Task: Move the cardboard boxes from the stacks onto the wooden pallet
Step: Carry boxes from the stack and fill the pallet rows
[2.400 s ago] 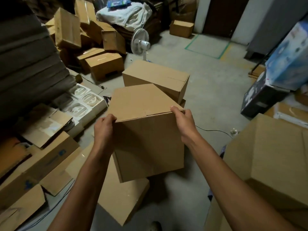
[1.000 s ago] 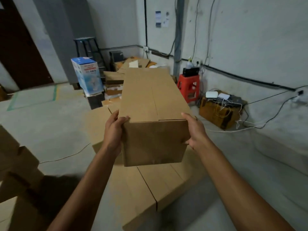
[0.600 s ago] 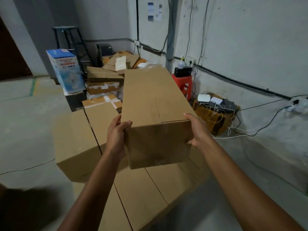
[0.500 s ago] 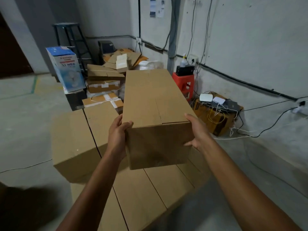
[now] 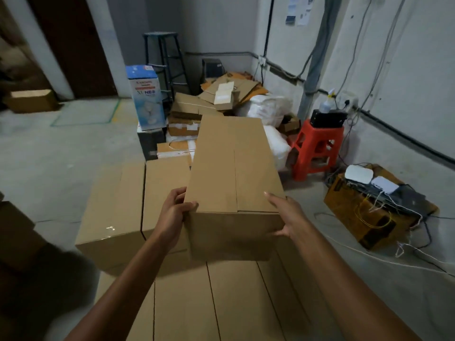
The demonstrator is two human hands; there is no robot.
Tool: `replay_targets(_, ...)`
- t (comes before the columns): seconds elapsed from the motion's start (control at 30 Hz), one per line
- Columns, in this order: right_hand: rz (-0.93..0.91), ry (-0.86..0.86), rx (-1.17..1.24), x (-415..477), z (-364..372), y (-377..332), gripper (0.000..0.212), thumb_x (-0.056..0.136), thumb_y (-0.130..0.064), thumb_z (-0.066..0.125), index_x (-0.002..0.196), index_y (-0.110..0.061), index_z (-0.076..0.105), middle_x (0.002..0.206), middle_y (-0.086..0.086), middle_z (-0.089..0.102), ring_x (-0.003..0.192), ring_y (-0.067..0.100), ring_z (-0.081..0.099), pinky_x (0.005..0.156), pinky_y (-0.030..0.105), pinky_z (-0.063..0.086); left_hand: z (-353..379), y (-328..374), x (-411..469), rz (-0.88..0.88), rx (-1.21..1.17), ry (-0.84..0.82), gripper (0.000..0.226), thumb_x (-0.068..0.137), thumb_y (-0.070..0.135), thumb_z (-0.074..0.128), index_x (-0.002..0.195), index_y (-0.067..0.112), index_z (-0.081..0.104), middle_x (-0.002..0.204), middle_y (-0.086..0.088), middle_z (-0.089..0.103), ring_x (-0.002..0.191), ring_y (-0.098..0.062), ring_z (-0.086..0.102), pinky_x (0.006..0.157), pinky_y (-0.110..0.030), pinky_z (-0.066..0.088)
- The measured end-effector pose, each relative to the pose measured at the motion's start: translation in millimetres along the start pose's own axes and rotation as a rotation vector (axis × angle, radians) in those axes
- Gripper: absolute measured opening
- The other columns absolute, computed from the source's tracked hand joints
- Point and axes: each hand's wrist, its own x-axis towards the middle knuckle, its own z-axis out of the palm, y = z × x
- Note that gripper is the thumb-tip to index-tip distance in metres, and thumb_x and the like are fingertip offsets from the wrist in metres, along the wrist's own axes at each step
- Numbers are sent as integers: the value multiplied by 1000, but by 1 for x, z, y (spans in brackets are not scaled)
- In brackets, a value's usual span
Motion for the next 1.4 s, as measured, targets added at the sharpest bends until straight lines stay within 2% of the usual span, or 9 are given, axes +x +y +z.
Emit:
replay_targets(0.17, -26, -91, -52, 78, -15, -34, 53, 88, -34, 77, 135, -23, 56, 138, 5, 57, 130, 38, 49, 95, 69, 46, 39, -3, 49, -12, 119, 25, 57, 98, 3, 53, 144, 34, 43, 139, -5, 49, 121, -28, 55, 99, -44, 47)
replay_targets(0.33, -20, -128, -134, 143, -16, -48, 62, 87, -38, 76, 142, -24, 51, 142, 5, 54, 132, 37, 47, 97, 72, 44, 68, -12, 99, -42, 396, -16, 57, 102, 9, 47, 153, 32, 37, 158, 2, 31, 134, -21, 41, 110, -41, 40)
replay_targets(0.4, -9, -131, -141, 169, -12, -47, 62, 87, -37, 76, 143, -23, 50, 142, 7, 55, 131, 38, 48, 99, 71, 44, 74, -22, 117, -58, 443, -17, 58, 102, 26, 53, 156, 27, 32, 159, 1, 32, 131, -20, 47, 102, -32, 44)
replay_targets(0.53, 16, -128, -159, 221, 3, -37, 73, 87, -37, 77, 149, -24, 42, 147, 9, 50, 133, 38, 47, 100, 69, 43, 72, -48, 153, -73, 730, -57, 119, 59, 88, 64, 157, 33, 24, 159, -6, 28, 139, -30, 42, 107, -47, 47)
replay_targets(0.77, -23, -131, -190, 320, 37, 14, 50, 89, -34, 74, 133, -21, 55, 122, 3, 63, 111, 25, 58, 101, 56, 48, 45, -143, 230, -85, 1032, -67, 117, 74, 37, 86, 160, 35, 8, 163, -10, 11, 147, -34, 25, 116, -45, 38)
replay_targets(1.0, -44, -127, -202, 405, 70, 99, 77, 84, -38, 78, 150, -21, 42, 147, 6, 52, 129, 29, 53, 104, 55, 48, 20, -258, 271, -74, 1182, 8, 110, 81, 56, 73, 159, 40, -2, 167, -14, 0, 154, -33, -6, 124, -54, 12)
replay_targets(1.17, -40, -129, -197, 443, 80, 127, 80, 87, -34, 77, 155, -22, 36, 153, 6, 45, 135, 29, 48, 98, 46, 47, 11, -310, 290, -46, 1227, 65, 112, 82, 60, 69, 160, 29, -4, 168, -11, -1, 154, -29, -6, 124, -48, 3)
replay_targets(1.23, -49, -127, -202, 453, 83, 134, 84, 88, -34, 77, 157, -23, 31, 159, 6, 38, 141, 30, 42, 106, 48, 42, 5, -326, 297, 14, 1312, 85, 111, 82, 64, 66, 161, 26, -2, 168, -13, 2, 154, -28, -8, 124, -45, -3)
replay_targets(1.4, -65, -143, -222, 469, 89, 151, 85, 91, -35, 74, 159, -20, 25, 162, 6, 34, 144, 28, 37, 104, 37, 38, -12, -344, 311, 97, 1546, 75, 114, 77, 74, 65, 161, 21, 9, 168, -14, 4, 153, -34, 7, 123, -48, 11)
